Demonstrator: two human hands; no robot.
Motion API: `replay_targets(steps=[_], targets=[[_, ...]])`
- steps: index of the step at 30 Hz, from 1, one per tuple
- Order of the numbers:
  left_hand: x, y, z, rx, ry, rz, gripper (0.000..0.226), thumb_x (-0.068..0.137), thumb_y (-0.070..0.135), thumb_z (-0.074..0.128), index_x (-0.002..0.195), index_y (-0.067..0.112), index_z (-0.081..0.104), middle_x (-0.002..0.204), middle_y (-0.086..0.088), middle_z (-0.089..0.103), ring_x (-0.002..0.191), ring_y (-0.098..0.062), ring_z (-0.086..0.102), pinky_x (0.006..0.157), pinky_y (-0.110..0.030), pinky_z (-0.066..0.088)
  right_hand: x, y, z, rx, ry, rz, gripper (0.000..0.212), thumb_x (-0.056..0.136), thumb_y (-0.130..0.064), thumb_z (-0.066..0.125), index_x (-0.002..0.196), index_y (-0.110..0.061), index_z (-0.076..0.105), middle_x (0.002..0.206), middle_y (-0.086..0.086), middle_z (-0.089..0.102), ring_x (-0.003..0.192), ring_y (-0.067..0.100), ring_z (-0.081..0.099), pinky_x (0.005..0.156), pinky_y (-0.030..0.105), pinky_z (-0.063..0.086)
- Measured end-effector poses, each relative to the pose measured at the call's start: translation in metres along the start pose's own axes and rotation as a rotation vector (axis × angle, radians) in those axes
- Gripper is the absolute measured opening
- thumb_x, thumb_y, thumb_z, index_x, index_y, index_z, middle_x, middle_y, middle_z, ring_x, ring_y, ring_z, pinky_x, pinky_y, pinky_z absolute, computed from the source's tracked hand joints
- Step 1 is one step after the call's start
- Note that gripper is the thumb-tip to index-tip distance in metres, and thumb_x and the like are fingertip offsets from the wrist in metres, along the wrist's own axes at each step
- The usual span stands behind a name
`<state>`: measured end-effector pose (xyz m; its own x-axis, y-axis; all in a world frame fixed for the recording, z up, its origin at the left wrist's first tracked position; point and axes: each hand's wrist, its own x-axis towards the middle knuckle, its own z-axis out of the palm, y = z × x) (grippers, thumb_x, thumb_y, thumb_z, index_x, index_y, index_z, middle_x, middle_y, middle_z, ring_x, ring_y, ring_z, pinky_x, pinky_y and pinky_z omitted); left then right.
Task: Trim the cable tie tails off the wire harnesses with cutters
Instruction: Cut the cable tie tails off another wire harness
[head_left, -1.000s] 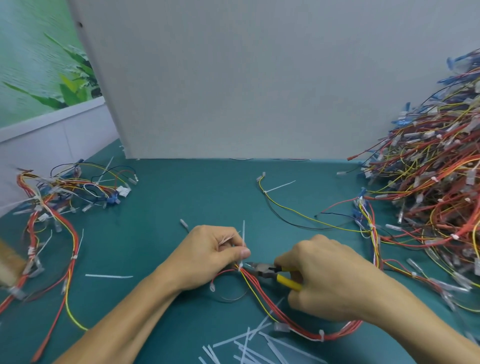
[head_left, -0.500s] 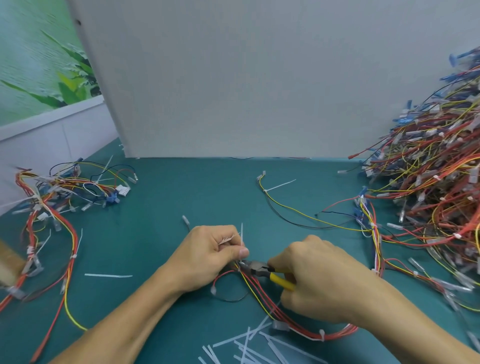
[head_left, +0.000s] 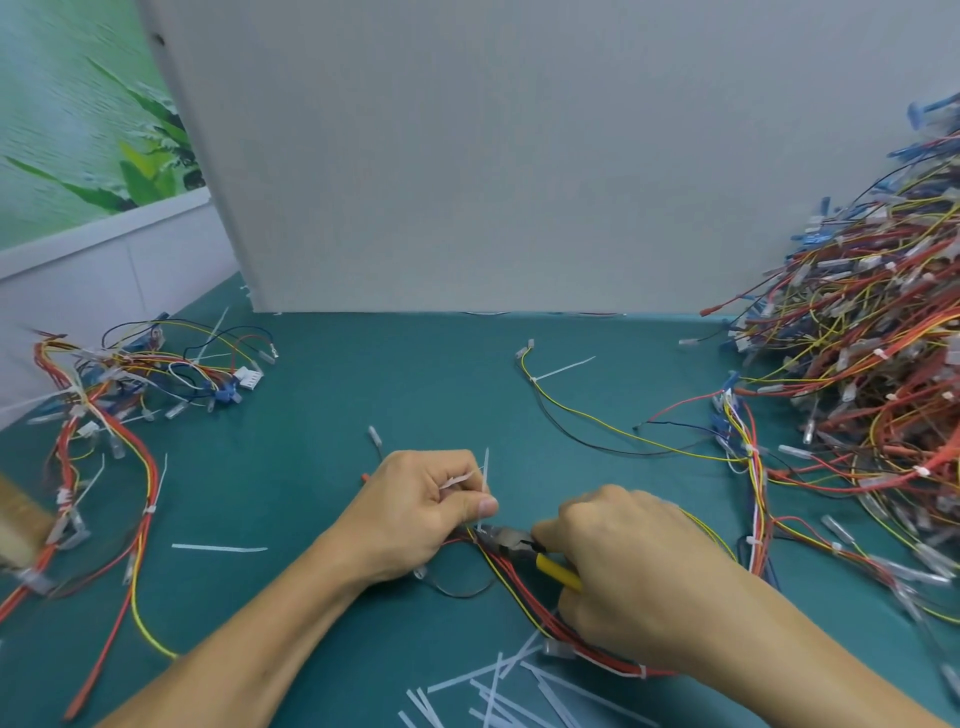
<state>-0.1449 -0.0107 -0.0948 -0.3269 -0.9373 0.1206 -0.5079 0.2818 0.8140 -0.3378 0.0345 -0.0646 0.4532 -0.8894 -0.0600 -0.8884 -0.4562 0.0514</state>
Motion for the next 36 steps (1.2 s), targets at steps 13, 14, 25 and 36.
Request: replay_targets(steps=[13, 14, 25, 36], targets=[[0.002, -0.003, -0.001, -0.019, -0.029, -0.017, 0.019, 0.086, 0.015, 0.068, 0.07, 0.011, 0.061, 0.067, -0.03, 0.058, 0.032, -0.007, 0.032, 0.036, -0.013, 0.028, 0.0, -0.004, -0.003, 0.018, 0.024, 0.027, 0.003, 0.08, -0.022, 0.051, 0.081, -0.02, 0.049, 0.084, 0.002, 0.043, 0.073, 0.034, 0.038, 0.051, 0.032, 0.025], [0.002, -0.004, -0.001, -0.021, -0.029, -0.016, 0.018, 0.087, 0.015, 0.068, 0.07, 0.011, 0.061, 0.067, -0.031, 0.058, 0.032, -0.006, 0.032, 0.036, -0.013, 0.028, -0.001, -0.003, -0.004, 0.021, 0.026, 0.028, 0.004, 0.08, -0.022, 0.051, 0.081, -0.02, 0.048, 0.084, 0.002, 0.043, 0.073, 0.034, 0.038, 0.053, 0.032, 0.026], [0.002, -0.004, 0.0, 0.015, -0.005, -0.01, 0.019, 0.085, 0.019, 0.07, 0.069, 0.013, 0.061, 0.052, -0.016, 0.051, 0.033, -0.007, 0.034, 0.04, -0.019, 0.029, 0.003, 0.002, 0.0, 0.022, 0.025, 0.011, 0.008, 0.078, -0.021, 0.051, 0.079, -0.022, 0.043, 0.081, 0.005, 0.045, 0.075, 0.034, 0.041, 0.048, 0.029, 0.022], [0.008, -0.006, -0.001, -0.23, -0.008, -0.069, 0.021, 0.086, 0.008, 0.068, 0.069, 0.003, 0.058, 0.062, -0.034, 0.051, 0.042, -0.017, 0.038, 0.043, -0.021, 0.031, 0.005, 0.007, 0.002, 0.064, 0.058, 0.01, 0.018, 0.076, -0.023, 0.05, 0.069, -0.02, 0.034, 0.078, 0.003, 0.045, 0.075, 0.034, 0.043, 0.05, 0.031, 0.025]])
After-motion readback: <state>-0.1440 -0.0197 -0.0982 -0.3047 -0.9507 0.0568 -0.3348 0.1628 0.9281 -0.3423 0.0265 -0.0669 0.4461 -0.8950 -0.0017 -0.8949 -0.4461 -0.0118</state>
